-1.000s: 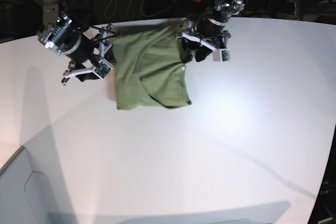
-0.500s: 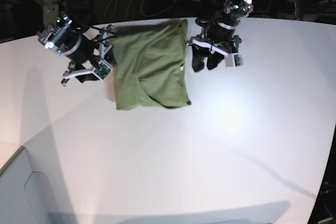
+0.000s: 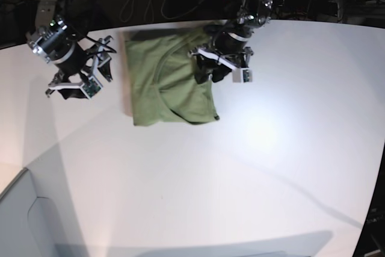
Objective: Fold the T-shirt properly
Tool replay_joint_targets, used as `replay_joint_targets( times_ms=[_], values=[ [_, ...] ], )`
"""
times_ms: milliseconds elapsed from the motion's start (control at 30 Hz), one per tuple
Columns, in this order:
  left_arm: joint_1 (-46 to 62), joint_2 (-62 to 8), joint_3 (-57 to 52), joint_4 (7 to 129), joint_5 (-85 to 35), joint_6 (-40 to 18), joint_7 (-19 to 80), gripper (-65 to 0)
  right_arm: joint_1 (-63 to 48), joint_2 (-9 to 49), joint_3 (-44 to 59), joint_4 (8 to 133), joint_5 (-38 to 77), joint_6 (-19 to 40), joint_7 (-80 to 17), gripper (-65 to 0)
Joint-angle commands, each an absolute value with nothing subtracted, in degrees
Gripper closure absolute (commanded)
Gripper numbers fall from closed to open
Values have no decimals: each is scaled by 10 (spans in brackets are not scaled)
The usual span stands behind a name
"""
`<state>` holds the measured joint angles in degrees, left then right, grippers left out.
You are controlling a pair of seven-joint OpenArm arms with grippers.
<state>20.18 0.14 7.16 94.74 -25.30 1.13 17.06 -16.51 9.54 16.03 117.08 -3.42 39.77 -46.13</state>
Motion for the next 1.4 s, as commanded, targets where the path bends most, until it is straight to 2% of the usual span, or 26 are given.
replay_joint_targets(
  times_ms=[0,567,633,767,800,1067,1367],
  values=[
    [201,2,72,956,-257,5,160,-277,-162,101,166,1182,-30,400,-451,-365],
    [167,4,77,895,-257,5,160,-271,-162,101,170,1182,-30,400,-451,-360],
    [167,4,77,895,-257,5,161,-226,-162,101,171,1183,-30,400,-451,-360],
    [159,2,75,894,-257,4,162,-21,-160,94,218,1183,-30,400,-451,-359],
    [149,-1,78,891,-256,4,166,0,-157,89,229,1183,-30,400,-451,-359],
    [72,-12,95,806,-252,0,172,0,-160,85,319,1191,-29,400,-451,-358],
    [-105,-93,311,759,-252,0,262,0,-161,36,467,1191,-29,400,-452,-358]
  ],
)
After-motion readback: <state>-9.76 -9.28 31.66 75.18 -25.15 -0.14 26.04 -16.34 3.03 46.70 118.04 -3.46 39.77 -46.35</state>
